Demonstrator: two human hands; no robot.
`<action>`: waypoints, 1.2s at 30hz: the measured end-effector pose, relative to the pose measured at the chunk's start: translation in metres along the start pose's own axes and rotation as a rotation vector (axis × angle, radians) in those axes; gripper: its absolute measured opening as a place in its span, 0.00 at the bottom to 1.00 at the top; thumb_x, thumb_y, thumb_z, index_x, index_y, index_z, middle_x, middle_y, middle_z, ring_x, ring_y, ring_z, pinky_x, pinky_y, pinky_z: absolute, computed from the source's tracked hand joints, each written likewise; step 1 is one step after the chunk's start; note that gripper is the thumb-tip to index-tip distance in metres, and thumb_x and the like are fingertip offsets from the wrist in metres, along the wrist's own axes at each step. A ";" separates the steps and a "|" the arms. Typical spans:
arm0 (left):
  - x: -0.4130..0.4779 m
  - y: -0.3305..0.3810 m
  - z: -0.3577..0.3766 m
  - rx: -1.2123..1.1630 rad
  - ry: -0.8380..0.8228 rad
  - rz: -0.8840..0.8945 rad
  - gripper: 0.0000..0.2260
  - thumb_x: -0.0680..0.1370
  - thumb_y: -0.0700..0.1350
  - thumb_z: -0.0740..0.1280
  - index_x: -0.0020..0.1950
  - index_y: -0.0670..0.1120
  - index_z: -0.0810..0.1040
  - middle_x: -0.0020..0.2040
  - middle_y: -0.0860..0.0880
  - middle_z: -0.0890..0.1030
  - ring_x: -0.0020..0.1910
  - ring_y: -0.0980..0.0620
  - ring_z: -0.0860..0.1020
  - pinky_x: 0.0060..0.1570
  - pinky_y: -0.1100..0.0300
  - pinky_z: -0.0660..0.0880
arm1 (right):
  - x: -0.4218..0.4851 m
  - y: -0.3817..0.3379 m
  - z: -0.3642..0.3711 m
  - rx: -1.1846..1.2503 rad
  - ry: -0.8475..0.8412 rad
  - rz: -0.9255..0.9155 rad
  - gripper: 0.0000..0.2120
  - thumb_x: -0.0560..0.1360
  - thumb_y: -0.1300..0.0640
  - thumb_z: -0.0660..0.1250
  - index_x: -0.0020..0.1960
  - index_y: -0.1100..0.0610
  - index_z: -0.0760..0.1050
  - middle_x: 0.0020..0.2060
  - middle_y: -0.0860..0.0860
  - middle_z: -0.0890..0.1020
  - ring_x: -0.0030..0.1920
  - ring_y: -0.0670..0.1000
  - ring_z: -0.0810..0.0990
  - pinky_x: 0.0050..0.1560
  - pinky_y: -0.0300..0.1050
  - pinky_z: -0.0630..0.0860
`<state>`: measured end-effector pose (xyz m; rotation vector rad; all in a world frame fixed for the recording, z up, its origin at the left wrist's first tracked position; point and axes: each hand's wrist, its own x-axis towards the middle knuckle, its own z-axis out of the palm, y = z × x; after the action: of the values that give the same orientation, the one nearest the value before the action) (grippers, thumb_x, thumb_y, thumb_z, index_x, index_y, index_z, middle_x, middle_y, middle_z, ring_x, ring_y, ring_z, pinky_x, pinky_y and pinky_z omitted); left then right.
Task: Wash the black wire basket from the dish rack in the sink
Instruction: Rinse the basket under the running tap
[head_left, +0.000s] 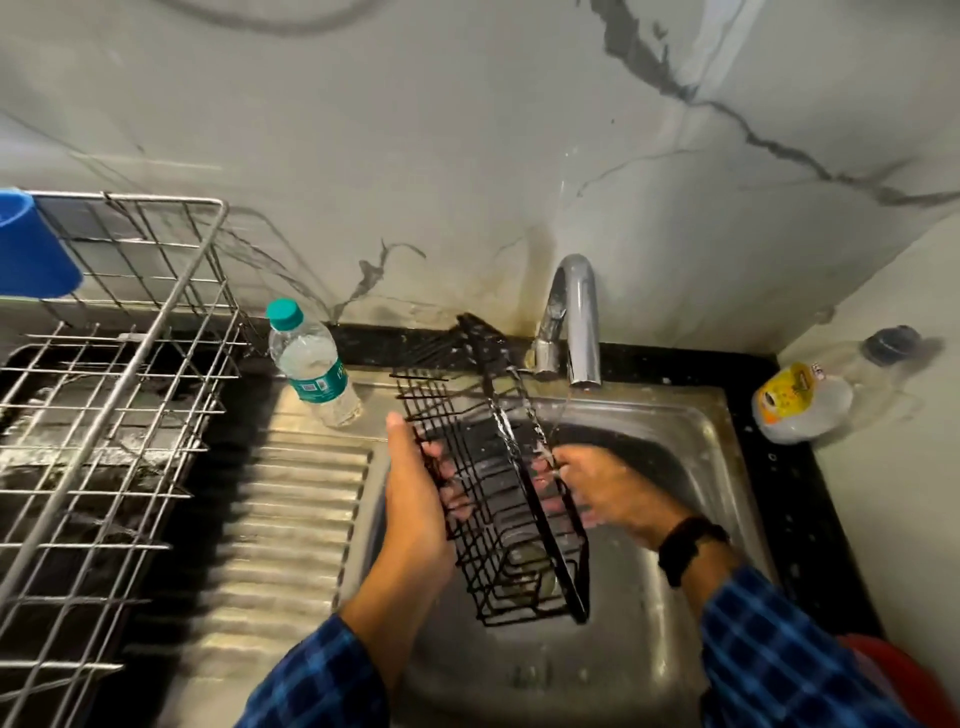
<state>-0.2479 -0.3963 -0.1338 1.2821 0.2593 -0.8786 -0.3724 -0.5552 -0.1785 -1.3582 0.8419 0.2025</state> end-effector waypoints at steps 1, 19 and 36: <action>0.005 0.003 -0.001 -0.034 0.014 0.002 0.23 0.80 0.69 0.53 0.38 0.52 0.68 0.31 0.54 0.66 0.25 0.58 0.61 0.25 0.62 0.57 | -0.003 0.006 0.003 0.015 0.003 0.009 0.13 0.86 0.60 0.55 0.64 0.62 0.74 0.58 0.61 0.82 0.53 0.58 0.84 0.42 0.42 0.82; 0.004 -0.001 -0.002 0.060 0.022 -0.023 0.23 0.80 0.68 0.55 0.42 0.48 0.69 0.34 0.52 0.66 0.27 0.57 0.62 0.22 0.65 0.60 | 0.004 0.036 0.022 -0.127 0.222 -0.174 0.12 0.84 0.59 0.59 0.65 0.55 0.75 0.48 0.55 0.84 0.41 0.46 0.85 0.38 0.36 0.80; -0.008 0.017 0.006 0.017 -0.154 -0.063 0.23 0.79 0.67 0.57 0.45 0.47 0.73 0.34 0.50 0.68 0.31 0.54 0.65 0.23 0.64 0.68 | 0.024 0.022 0.002 -0.403 0.450 -0.269 0.18 0.83 0.48 0.59 0.40 0.55 0.76 0.33 0.52 0.81 0.31 0.41 0.81 0.35 0.37 0.75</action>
<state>-0.2429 -0.3980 -0.1145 1.2200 0.1711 -1.0298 -0.3680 -0.5557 -0.2111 -1.9218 1.0106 -0.1601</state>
